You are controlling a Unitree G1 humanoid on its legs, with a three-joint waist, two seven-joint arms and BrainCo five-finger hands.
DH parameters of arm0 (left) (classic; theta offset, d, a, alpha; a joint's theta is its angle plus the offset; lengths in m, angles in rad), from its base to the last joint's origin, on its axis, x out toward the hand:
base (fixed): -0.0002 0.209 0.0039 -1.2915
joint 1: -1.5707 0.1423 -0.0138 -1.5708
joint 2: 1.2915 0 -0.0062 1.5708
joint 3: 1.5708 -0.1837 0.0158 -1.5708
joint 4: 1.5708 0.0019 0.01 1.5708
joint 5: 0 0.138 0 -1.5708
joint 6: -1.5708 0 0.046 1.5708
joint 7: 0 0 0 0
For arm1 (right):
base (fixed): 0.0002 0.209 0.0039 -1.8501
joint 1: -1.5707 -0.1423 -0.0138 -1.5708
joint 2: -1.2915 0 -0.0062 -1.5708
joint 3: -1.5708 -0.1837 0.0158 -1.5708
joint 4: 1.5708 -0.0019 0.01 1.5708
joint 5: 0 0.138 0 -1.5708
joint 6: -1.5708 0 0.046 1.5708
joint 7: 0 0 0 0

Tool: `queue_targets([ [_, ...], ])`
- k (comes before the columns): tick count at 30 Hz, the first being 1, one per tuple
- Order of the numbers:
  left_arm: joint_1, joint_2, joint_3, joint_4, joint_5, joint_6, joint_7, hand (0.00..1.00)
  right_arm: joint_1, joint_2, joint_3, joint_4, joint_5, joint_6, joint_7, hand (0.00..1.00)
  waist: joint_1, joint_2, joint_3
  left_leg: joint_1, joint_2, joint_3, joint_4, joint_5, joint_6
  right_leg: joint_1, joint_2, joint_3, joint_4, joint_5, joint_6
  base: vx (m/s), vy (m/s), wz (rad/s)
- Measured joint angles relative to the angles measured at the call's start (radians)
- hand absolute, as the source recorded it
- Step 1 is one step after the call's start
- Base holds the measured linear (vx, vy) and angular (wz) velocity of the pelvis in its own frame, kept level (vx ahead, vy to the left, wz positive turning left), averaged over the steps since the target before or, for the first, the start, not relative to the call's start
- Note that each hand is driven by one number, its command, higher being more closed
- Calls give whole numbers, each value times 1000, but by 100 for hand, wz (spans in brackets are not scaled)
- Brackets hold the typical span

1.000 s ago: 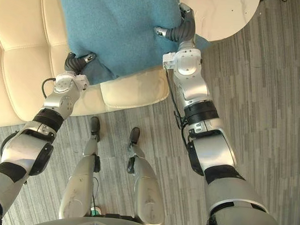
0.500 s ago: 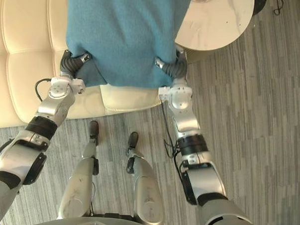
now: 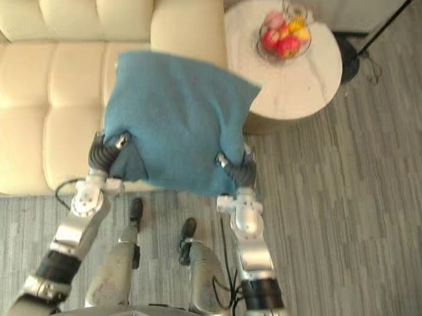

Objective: Pick up cushions and gather them together orderly.

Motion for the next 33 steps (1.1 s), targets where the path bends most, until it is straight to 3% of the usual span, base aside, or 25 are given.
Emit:
queue_targets([
  [8,266,-50,23,-159,6,-6,-19,100,119,18,53,-6,-31,15,82,100,23,39,-172,114,-20,1,0,-30,18,140,-19,-10,-48,-9,18,62,5,7],
  [12,326,-65,30,-179,-7,-11,-30,100,162,27,64,-67,-32,16,82,100,40,44,-195,130,-23,-6,35,-59,20,210,-25,-50,-66,-7,25,-11,-1,25],
  [15,334,-79,48,-182,-17,-11,-33,100,162,25,67,-117,-38,16,81,100,62,53,-195,43,-26,-9,236,-154,6,226,-37,-75,-44,-10,27,-54,50,26],
  [17,332,-84,51,-185,-32,-15,-33,100,144,24,69,-117,-38,16,80,100,60,43,-200,10,21,128,298,-259,33,236,-64,-112,-61,-3,28,-119,124,50],
  [19,327,-82,51,-185,-37,-19,-32,100,121,23,66,-114,-38,16,74,100,51,38,-200,-33,59,202,399,-291,98,228,-99,-141,-64,8,35,-84,148,50],
  [20,325,-82,50,-184,-39,-19,-31,100,111,22,63,-111,-38,16,73,100,46,27,-195,-40,90,226,443,-295,100,230,-123,-155,-69,14,41,-67,302,58],
  [23,287,-82,28,-168,-54,-21,-29,100,86,-3,54,-77,-39,15,44,100,35,42,-209,-35,185,247,464,-311,61,232,-184,-185,-120,77,113,-7,440,48],
  [24,269,-82,13,-156,-54,-25,-29,100,75,-17,47,-55,-40,16,35,100,31,58,-219,-30,205,244,433,-278,3,235,-188,-189,-144,101,143,98,660,61],
  [25,228,-73,0,-120,-54,-31,-29,100,59,-2,28,-8,-51,19,34,100,22,33,-218,-40,156,260,439,-264,-33,239,-231,-185,-179,152,145,84,498,50],
  [27,202,-43,-1,-97,-54,-31,-25,100,53,28,26,14,-78,39,34,100,25,-7,-214,-96,116,267,529,-317,25,245,-267,-142,-231,236,141,58,563,31],
  [29,201,-11,-1,-96,-54,-31,-22,100,54,59,27,16,-87,44,37,100,38,-36,-204,-107,95,295,601,-378,64,222,-309,-98,-198,261,138,26,467,-13],
  [30,201,0,-1,-93,-54,-31,-22,100,55,70,29,17,-97,46,37,100,49,-41,-205,-106,90,314,612,-399,79,198,-324,-79,-175,282,124,-14,398,-44],
  [31,201,12,-1,-92,-54,-31,-22,100,55,73,33,20,-105,50,37,100,50,-39,-203,-106,84,336,609,-415,98,155,-338,-67,-115,301,75,-30,424,-40],
  [33,205,12,-2,-91,-53,-30,-25,100,55,77,33,47,-107,51,38,100,37,-41,-201,-96,67,332,585,-427,104,96,-311,-32,28,202,63,-23,273,-9],
])
